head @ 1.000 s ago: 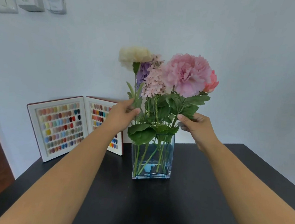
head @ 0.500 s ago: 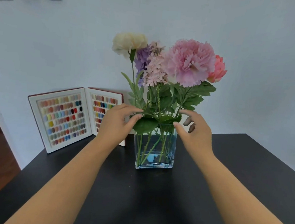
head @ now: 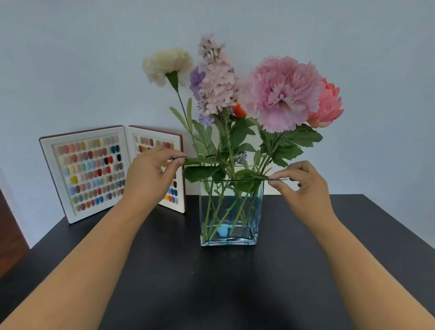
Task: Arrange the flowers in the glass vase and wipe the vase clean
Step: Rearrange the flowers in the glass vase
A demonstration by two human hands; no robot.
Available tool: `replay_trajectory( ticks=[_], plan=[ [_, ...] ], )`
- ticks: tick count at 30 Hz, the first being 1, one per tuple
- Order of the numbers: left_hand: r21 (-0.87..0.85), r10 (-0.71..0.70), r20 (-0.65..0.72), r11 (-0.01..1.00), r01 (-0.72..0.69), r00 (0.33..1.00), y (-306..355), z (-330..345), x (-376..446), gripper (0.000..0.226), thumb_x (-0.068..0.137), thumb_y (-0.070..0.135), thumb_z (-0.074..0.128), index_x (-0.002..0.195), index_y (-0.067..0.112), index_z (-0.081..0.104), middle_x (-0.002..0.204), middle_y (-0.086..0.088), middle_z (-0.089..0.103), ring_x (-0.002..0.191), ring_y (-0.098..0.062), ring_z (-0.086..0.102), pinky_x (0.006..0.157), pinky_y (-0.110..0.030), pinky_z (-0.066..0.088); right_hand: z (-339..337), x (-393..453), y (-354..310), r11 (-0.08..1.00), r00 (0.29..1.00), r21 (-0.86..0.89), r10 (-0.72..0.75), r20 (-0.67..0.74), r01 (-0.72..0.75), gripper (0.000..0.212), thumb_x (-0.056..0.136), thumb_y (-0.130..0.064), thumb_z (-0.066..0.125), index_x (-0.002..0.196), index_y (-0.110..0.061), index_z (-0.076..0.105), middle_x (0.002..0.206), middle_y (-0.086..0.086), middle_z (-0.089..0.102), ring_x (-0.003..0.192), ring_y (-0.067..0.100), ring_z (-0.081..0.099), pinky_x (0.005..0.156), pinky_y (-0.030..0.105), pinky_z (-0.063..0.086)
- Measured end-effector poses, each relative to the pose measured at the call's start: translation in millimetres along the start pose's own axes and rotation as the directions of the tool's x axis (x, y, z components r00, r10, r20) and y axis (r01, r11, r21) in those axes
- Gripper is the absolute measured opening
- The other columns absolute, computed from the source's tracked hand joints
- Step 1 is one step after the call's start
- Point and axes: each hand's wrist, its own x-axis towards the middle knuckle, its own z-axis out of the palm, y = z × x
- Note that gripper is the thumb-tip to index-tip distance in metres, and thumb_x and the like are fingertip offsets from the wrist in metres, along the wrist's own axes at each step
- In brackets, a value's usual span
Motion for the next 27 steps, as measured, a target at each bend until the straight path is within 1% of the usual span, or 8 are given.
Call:
replay_trajectory(
  ticks=[4,7,10,13,16,19,22,27],
  plan=[
    [0.047,-0.028,0.033,0.999,0.026,0.999,5.0,3.9,-2.9,0.011,0.09,0.03,0.067,0.099,0.031,0.074,0.092,0.019,0.061,0.091,-0.003,0.056,0.077,-0.005,0.032,-0.3,-5.9,-3.2,0.998,0.996,0.032,0.059,0.063,-0.061,0.016,0.079,-0.025,0.077,0.081,-0.04,0.071,0.101,-0.005,0.06,0.09,-0.006,0.051,0.076,0.011,0.034],
    [-0.01,-0.047,0.033,0.999,0.047,0.998,11.2,-0.1,-5.6,0.015,0.084,0.04,0.068,0.097,0.047,0.064,0.092,0.032,0.058,0.089,0.008,0.055,0.075,-0.009,0.036,-10.5,-4.4,-10.8,0.994,0.992,0.085,0.056,0.11,-0.065,0.014,0.073,-0.039,0.08,0.082,-0.043,0.071,0.105,-0.013,0.058,0.095,-0.005,0.051,0.078,0.015,0.036],
    [-0.099,-0.014,0.058,0.995,0.02,0.998,21.3,-3.7,-9.7,0.021,0.081,0.045,0.067,0.094,0.059,0.059,0.099,0.041,0.058,0.099,0.016,0.053,0.078,-0.015,0.042,-18.8,-1.0,-17.8,0.968,0.992,0.234,0.106,-0.067,-0.088,0.022,0.07,-0.051,0.076,0.073,-0.032,0.067,0.094,-0.01,0.064,0.085,0.008,0.058,0.072,0.022,0.042],
    [-0.15,0.078,0.115,0.987,-0.06,0.99,37.6,-1.9,-11.4,0.015,0.081,0.044,0.071,0.095,0.047,0.067,0.102,0.026,0.062,0.102,0.005,0.056,0.084,-0.029,0.05,-21.1,7.2,-23.8,0.942,0.965,0.322,0.17,-0.198,-0.1,0.029,0.07,-0.045,0.08,0.079,-0.031,0.056,0.083,-0.002,0.067,0.069,0.005,0.055,0.062,0.017,0.045],
    [-0.185,0.184,0.155,0.97,-0.154,0.971,65.7,3.9,-4.9,0.015,0.08,0.051,0.068,0.095,0.048,0.066,0.099,0.027,0.063,0.102,0.003,0.057,0.09,-0.014,0.041,-15.6,12.5,-26.2,0.936,0.966,0.325,0.196,-0.17,-0.133,0.038,0.07,-0.044,0.081,0.096,-0.036,0.054,0.08,-0.008,0.064,0.065,-0.001,0.054,0.059,0.008,0.043],
    [-0.209,0.185,0.163,0.966,-0.15,0.969,97.6,20.8,9.2,0.026,0.082,0.051,0.067,0.106,0.041,0.069,0.1,0.027,0.064,0.099,0.01,0.057,0.085,-0.004,0.039,-11.5,20.3,-28.9,0.921,0.954,0.35,0.243,-0.174,-0.171,0.032,0.077,-0.035,0.078,0.103,-0.025,0.063,0.076,-0.008,0.062,0.064,0.003,0.053,0.062,0.015,0.047],
    [-0.26,0.104,0.192,0.964,-0.052,0.976,122.9,49.4,23.9,0.038,0.083,0.038,0.072,0.118,0.027,0.068,0.102,0.013,0.068,0.091,0.002,0.062,0.081,-0.015,0.05,-12.0,26.4,-31.6,0.857,0.939,0.477,0.302,-0.161,-0.194,0.005,0.084,-0.019,0.074,0.084,-0.023,0.07,0.075,-0.001,0.069,0.066,0.007,0.063,0.063,0.022,0.049],
    [-0.128,0.046,0.171,0.991,-0.024,0.984,139.2,86.5,33.8,0.042,0.077,0.039,0.077,0.111,0.022,0.059,0.087,0.008,0.065,0.079,-0.014,0.064,0.066,-0.03,0.052,-13.5,13.6,-25.5,0.742,0.947,0.643,0.312,-0.08,-0.19,0.016,0.089,-0.004,0.065,0.095,-0.018,0.068,0.085,-0.006,0.074,0.082,0.012,0.069,0.068,0.021,0.052]
  ],
)
